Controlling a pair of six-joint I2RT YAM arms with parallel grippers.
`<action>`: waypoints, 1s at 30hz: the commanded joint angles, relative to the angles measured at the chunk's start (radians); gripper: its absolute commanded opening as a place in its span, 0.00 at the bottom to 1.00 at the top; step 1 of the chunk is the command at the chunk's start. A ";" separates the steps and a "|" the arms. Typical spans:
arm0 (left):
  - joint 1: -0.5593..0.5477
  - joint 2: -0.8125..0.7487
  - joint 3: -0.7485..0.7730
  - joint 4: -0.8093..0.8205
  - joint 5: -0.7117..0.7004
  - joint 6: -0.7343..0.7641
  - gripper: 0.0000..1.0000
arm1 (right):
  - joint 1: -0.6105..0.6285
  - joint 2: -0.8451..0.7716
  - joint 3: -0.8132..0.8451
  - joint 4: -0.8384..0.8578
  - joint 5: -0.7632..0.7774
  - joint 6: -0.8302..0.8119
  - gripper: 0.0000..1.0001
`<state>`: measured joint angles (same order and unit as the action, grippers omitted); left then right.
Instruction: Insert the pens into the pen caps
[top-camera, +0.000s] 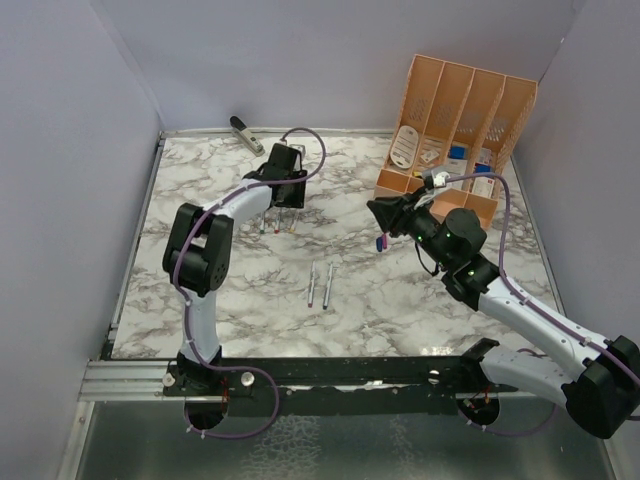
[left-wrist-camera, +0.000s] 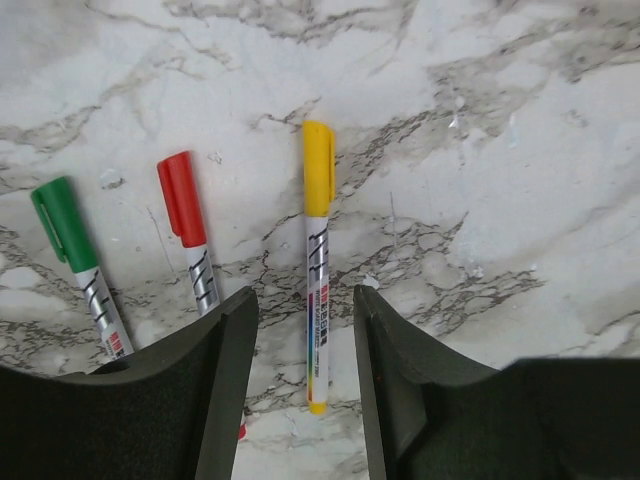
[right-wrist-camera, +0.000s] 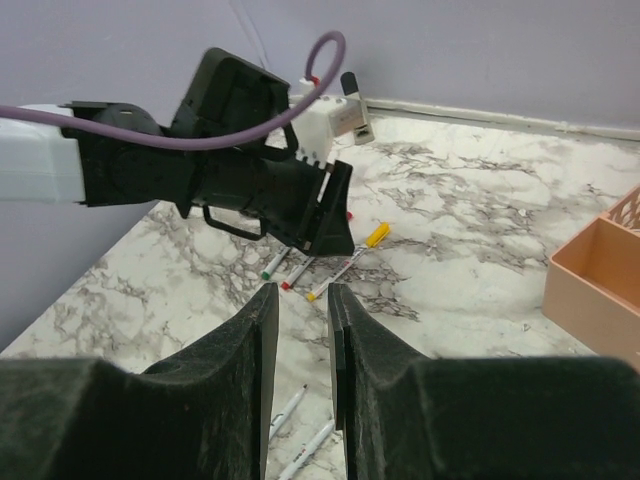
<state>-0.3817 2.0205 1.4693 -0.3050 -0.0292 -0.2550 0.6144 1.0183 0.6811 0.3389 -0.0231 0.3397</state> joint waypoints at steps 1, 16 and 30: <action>-0.003 -0.160 -0.028 0.044 0.030 -0.014 0.46 | 0.005 -0.014 -0.012 -0.004 0.125 0.017 0.25; -0.146 -0.542 -0.487 0.079 -0.030 -0.052 0.46 | -0.045 0.187 0.094 -0.244 0.327 0.085 0.14; -0.330 -0.619 -0.616 0.004 -0.089 -0.166 0.53 | -0.068 0.221 0.064 -0.268 0.378 0.120 0.09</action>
<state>-0.6895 1.3949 0.8543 -0.2787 -0.0799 -0.3809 0.5495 1.2549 0.7521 0.0666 0.3256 0.4408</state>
